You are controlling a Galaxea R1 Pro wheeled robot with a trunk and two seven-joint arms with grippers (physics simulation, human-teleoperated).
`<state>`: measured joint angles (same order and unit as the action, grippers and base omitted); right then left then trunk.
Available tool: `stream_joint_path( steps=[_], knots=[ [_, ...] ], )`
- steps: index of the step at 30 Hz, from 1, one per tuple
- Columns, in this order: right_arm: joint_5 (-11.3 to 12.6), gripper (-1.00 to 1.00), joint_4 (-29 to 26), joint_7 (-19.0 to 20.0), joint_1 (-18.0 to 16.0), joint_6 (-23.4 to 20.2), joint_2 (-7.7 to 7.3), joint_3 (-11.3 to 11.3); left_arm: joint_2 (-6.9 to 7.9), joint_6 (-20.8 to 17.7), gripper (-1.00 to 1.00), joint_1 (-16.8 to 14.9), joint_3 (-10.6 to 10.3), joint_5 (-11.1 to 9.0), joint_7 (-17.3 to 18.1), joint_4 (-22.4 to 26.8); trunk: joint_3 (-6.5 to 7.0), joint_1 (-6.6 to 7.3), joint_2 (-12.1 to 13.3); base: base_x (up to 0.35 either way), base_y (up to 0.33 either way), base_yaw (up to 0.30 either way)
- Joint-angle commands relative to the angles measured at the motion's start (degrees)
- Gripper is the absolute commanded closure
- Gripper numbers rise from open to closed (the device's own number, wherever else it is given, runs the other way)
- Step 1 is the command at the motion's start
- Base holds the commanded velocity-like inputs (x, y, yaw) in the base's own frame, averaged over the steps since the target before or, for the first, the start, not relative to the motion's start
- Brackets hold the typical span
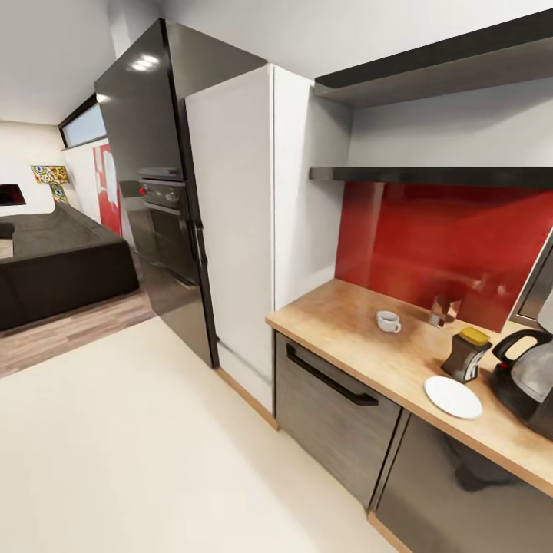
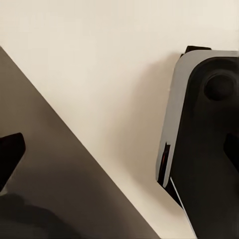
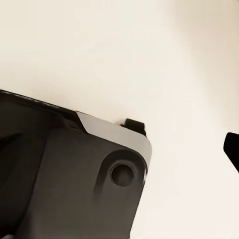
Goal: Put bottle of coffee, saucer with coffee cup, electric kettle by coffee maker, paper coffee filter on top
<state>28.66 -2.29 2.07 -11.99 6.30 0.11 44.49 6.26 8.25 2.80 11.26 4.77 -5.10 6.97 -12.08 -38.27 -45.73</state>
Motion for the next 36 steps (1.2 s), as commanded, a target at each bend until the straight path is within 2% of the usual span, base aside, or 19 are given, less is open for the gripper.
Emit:
stream_joint_path(
  steps=[1,5,6,8,9,11,15,16,18,20,21,23,24,26,28,36],
  knots=[
    [0.67,-1.00,0.04,0.22,-0.05,0.56,0.00,0.40,-0.02,0.10,-1.00,0.01,0.34,0.50,-0.09,0.06,-0.06,-0.04,-0.05,0.243,0.248,0.000],
    [0.92,-1.00,-0.29,0.17,-0.05,1.55,0.04,-0.01,0.03,0.07,-1.00,0.01,0.34,0.50,-0.09,0.06,-0.06,-0.04,-0.05,0.243,0.248,0.000],
    [1.09,-1.00,-1.71,0.15,-0.05,2.65,0.13,-6.98,-0.01,0.02,-1.00,0.01,0.34,0.50,-0.09,0.06,-0.06,-0.04,-0.05,0.243,0.248,0.000],
    [1.02,-1.00,-2.62,0.19,-0.05,3.98,0.18,-11.87,-0.02,0.02,-1.00,0.01,0.34,0.50,-0.09,0.06,-0.06,-0.04,-0.05,0.243,0.248,0.000],
    [0.95,-1.00,-3.04,0.20,-0.05,4.73,0.22,-13.38,-0.02,0.01,-1.00,0.01,0.34,0.50,-0.12,0.06,-0.06,-0.04,-0.05,0.243,0.248,0.000],
    [0.89,-1.00,-3.30,0.17,-0.05,5.30,0.29,-14.41,-0.02,0.01,-1.00,0.01,0.36,0.50,-0.14,0.06,-0.06,-0.04,-0.05,0.243,0.248,0.000],
    [0.56,-1.00,-3.45,0.15,-0.05,6.22,0.88,-17.93,-0.04,-0.07,-1.00,0.01,0.42,0.45,-0.17,0.11,-0.06,-0.04,-0.05,0.243,0.248,0.000],
    [-1.62,-1.00,-3.43,0.15,-0.05,6.28,0.93,-21.59,-0.04,-0.12,-1.00,0.01,0.45,0.43,-0.22,0.13,-0.06,-0.04,-0.05,0.243,0.248,0.000],
    [-4.21,-1.00,-3.41,0.14,-0.05,6.31,0.97,-23.96,-0.03,-0.14,-1.00,0.01,0.44,0.42,-0.27,0.14,-0.06,-0.04,-0.05,0.243,0.248,0.000],
    [-12.37,-1.00,-3.02,0.14,-0.05,6.30,1.00,-30.16,-0.03,-0.15,-1.00,0.01,0.46,0.45,-0.33,0.15,-0.06,-0.04,-0.05,0.243,0.248,0.000],
    [-19.30,-1.00,-2.16,0.14,-0.05,6.28,1.02,-36.25,-0.03,-0.16,-1.00,0.01,0.45,0.48,-0.38,0.15,-0.06,-0.04,-0.05,0.242,0.248,0.000],
    [-27.13,-1.00,-1.26,0.15,-0.05,6.28,1.03,-43.45,-0.02,-0.16,-1.00,0.01,0.44,0.49,-0.45,0.15,-0.06,-0.04,-0.05,0.243,0.248,0.000],
    [-28.72,-1.00,-1.15,0.14,-0.05,6.31,1.03,-44.86,-0.02,-0.16,-1.00,0.01,0.46,0.50,-0.48,0.15,-0.06,-0.04,-0.05,0.243,0.248,0.000],
    [-30.45,-1.00,-0.97,0.18,-0.05,6.40,0.98,-46.35,-0.02,-0.16,-1.00,0.01,0.44,0.48,-0.51,0.15,-0.06,-0.04,-0.05,0.243,0.248,0.000],
    [-31.03,-1.00,-0.88,0.16,-0.05,6.42,0.94,-46.86,-0.02,-0.16,-1.00,0.01,0.43,0.46,-0.48,0.12,-0.06,-0.04,-0.05,0.243,0.247,0.000],
    [-31.50,-1.00,-0.96,0.19,-0.05,6.45,0.92,-47.39,-0.02,-0.25,-1.00,0.01,0.36,0.56,-0.48,0.03,-0.06,-0.04,-0.05,0.254,0.234,0.000]
  ],
)
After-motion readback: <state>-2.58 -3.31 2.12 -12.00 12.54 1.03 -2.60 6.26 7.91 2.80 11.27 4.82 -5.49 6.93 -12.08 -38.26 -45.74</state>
